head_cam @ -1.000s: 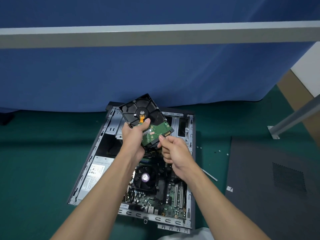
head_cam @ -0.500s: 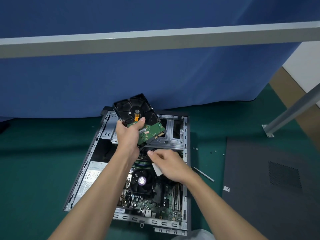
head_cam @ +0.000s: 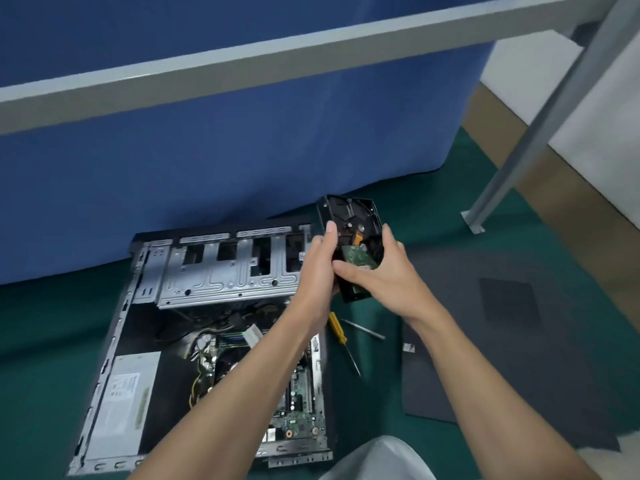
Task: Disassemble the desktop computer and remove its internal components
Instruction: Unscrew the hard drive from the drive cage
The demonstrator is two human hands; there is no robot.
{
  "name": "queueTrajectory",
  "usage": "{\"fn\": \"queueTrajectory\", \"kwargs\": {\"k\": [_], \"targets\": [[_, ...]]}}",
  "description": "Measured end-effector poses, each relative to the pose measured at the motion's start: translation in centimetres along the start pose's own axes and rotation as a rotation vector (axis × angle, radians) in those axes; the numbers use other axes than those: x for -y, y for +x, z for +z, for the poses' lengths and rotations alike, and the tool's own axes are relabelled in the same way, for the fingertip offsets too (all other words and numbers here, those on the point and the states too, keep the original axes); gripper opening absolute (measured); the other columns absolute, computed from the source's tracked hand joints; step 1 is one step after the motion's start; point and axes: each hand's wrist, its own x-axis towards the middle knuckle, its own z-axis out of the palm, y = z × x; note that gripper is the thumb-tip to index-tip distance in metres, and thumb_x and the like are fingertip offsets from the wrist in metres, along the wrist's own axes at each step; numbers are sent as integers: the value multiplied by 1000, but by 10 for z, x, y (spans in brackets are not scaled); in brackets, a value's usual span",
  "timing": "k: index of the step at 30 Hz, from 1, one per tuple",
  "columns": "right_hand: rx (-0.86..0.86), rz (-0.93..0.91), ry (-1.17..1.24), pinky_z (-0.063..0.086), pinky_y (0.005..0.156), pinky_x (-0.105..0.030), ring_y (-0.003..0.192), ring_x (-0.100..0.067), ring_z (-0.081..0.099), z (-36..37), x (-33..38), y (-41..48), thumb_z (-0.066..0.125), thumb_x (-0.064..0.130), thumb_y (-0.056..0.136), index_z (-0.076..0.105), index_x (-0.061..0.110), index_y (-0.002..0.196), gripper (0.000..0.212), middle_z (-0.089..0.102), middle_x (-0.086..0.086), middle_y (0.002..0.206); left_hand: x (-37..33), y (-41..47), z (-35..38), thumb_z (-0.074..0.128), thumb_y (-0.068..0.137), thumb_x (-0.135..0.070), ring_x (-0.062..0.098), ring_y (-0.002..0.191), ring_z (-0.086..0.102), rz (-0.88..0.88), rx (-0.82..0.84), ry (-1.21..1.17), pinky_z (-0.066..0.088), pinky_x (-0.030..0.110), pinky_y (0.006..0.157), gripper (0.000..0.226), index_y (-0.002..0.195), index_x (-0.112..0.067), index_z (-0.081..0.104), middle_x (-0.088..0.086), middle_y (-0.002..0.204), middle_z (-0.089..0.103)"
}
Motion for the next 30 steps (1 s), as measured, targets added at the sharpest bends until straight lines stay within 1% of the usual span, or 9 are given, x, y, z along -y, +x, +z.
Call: {"fn": "queueTrajectory", "kwargs": {"k": [3, 5, 7, 9, 12, 15, 25, 28, 30], "targets": [[-126, 54, 165, 46, 98, -45, 117, -22, 54, -21, -33, 5, 81, 51, 49, 44, 30, 128, 90, 56, -4, 125, 17, 5, 18, 24, 100, -58, 19, 104, 67, -47, 112, 214, 52, 34, 90, 57, 108, -24, 68, -2, 105, 73], [-222, 132, 134, 42, 102, -48, 124, -27, 47, -32, -62, 10, 80, 48, 48, 26, 31, 142, 109, 51, -6, 133, 30, 13, 15, 23, 98, -61, 20, 109, 61, 80, 132, 776, 47, 35, 88, 51, 95, -32, 65, -8, 101, 69], [-314, 254, -144, 33, 106, -50, 130, -33, 35, -42, -96, 12, 79, 51, 52, 4, 37, 147, 122, 39, -12, 141, 46, 23, -1, 27, 98, -58, 29, 138, 36, 311, 88, 1553, 29, 42, 110, 52, 121, -22, 57, 10, 134, 55], [-359, 354, -408, 27, 105, -51, 127, -39, 29, -48, -129, 12, 80, 50, 57, -1, 36, 148, 122, 35, -20, 140, 58, 29, -24, 26, 99, -55, 31, 149, 1, 365, 78, 1923, 1, 43, 119, 64, 147, -13, 33, 18, 159, 17], [-365, 415, -530, 23, 104, -50, 123, -40, 28, -53, -171, 9, 81, 47, 60, 2, 33, 148, 120, 34, -25, 137, 71, 30, -52, 26, 100, -54, 32, 146, -18, 226, 98, 1998, -4, 42, 119, 70, 154, -11, 12, 15, 160, -13], [-366, 441, -617, 23, 104, -49, 122, -38, 27, -54, -196, 7, 82, 49, 60, 2, 31, 148, 120, 31, -26, 138, 73, 30, -62, 29, 100, -53, 26, 146, -21, 244, 105, 1945, 1, 40, 120, 71, 154, -12, 9, 5, 161, -16], [-343, 476, -614, 16, 109, -51, 131, -39, 16, -41, -218, 6, 81, 46, 65, 3, 22, 148, 116, 18, -26, 147, 43, 7, -83, 42, 101, -37, 28, 137, 36, 298, -47, 1659, 32, 42, 112, 53, 145, -9, 34, 9, 157, 26], [-350, 503, -671, 9, 111, -51, 136, -37, 9, -35, -209, 7, 77, 52, 69, 5, 18, 148, 112, 9, -22, 151, 35, -11, -98, 50, 95, -44, 28, 94, 61, 488, -66, 1727, 49, 38, 82, 43, 114, -7, 58, 10, 114, 60], [-410, 422, -651, 10, 110, -52, 135, -36, 10, -25, -192, 7, 71, 50, 76, 14, 16, 147, 97, 11, -20, 152, 30, -27, -111, 34, 90, -65, 19, 81, 62, 498, 71, 1848, 48, 36, 80, 59, 103, -14, 60, 0, 95, 64]]}}
